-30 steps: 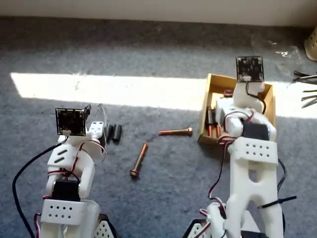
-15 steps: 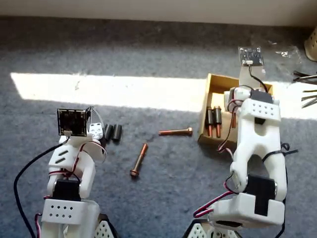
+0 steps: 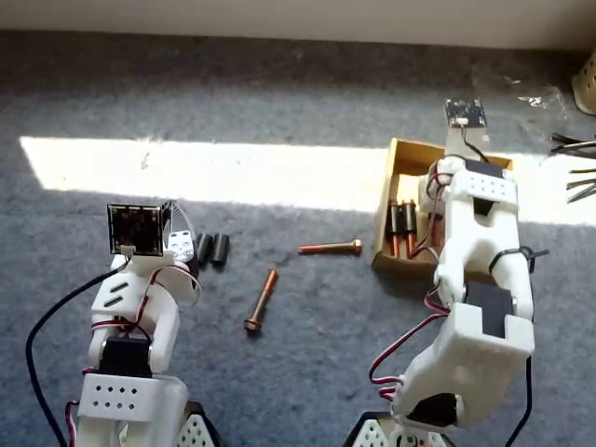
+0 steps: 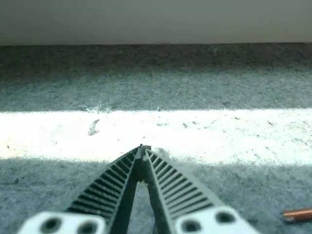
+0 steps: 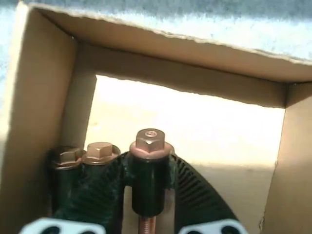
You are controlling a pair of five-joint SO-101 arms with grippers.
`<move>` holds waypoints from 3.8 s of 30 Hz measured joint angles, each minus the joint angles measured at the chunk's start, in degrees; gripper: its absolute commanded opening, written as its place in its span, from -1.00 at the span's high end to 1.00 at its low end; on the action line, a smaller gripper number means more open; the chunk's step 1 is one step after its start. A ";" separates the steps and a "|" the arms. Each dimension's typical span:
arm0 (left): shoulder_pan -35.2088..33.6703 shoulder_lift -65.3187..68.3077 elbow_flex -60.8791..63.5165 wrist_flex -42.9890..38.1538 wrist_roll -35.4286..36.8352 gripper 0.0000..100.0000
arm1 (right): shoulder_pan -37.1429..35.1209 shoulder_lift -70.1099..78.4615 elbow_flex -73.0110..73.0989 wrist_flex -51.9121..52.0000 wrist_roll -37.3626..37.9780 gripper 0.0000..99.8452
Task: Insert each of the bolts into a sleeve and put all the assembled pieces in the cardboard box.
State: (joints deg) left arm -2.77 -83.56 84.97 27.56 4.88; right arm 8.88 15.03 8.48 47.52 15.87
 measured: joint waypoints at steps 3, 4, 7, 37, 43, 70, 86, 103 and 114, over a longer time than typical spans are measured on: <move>0.00 0.00 0.00 0.00 0.00 0.99 | -0.18 0.18 0.00 0.00 0.00 0.98; 0.00 0.00 0.00 0.00 0.00 0.99 | -0.09 0.18 0.00 0.00 0.00 0.96; 0.00 0.00 0.00 0.00 0.00 0.99 | 0.00 0.18 0.00 0.00 0.00 0.81; -3.60 0.00 1.93 -3.60 0.00 0.99 | -11.34 -19.16 -1.14 17.93 0.00 0.66; -8.70 0.00 1.93 -3.60 0.00 0.99 | -16.97 -28.84 -1.14 20.57 0.00 0.66; -13.54 0.00 1.93 -3.60 0.00 0.99 | -40.88 -44.57 8.62 30.95 -8.44 0.90; -22.51 0.00 3.34 -3.60 0.00 0.99 | -46.86 -34.73 21.36 10.02 -16.44 0.89; -27.25 0.00 5.63 -3.78 0.00 0.99 | -52.22 -1.76 -23.56 24.53 -36.66 0.89; -27.25 0.00 8.00 -5.63 0.00 0.99 | -52.22 17.14 -42.81 29.89 -40.09 0.89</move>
State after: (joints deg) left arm -30.02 -83.56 92.97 21.93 4.88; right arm -43.34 32.18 -34.33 77.41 -24.22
